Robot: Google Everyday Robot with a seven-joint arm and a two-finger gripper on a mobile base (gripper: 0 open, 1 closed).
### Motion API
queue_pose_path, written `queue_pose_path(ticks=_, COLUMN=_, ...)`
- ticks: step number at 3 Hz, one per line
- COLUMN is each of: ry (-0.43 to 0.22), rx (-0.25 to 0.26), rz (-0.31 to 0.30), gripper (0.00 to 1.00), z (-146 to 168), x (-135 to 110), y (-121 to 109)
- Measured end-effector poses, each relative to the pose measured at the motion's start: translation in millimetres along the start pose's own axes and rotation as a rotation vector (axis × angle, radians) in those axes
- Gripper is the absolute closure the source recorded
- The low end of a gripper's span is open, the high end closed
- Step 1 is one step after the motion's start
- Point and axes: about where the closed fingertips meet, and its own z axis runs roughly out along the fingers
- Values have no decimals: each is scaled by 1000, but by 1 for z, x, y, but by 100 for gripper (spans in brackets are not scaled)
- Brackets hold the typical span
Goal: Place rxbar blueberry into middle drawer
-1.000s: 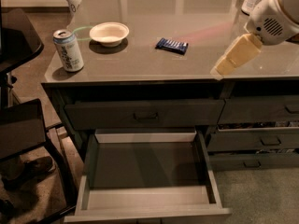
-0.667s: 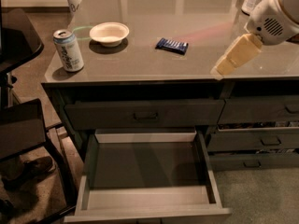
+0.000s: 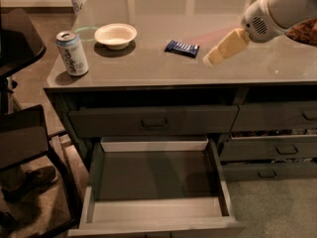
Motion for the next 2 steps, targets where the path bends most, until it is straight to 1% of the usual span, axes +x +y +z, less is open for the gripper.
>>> queue_pose_path(ticks=1, ry=-114, rx=41, rz=66, gripper=0, z=39, x=-33, y=-25)
queue_pose_path(ticks=2, ry=-198, rx=64, rz=94, gripper=0, z=79, x=-66, y=-42)
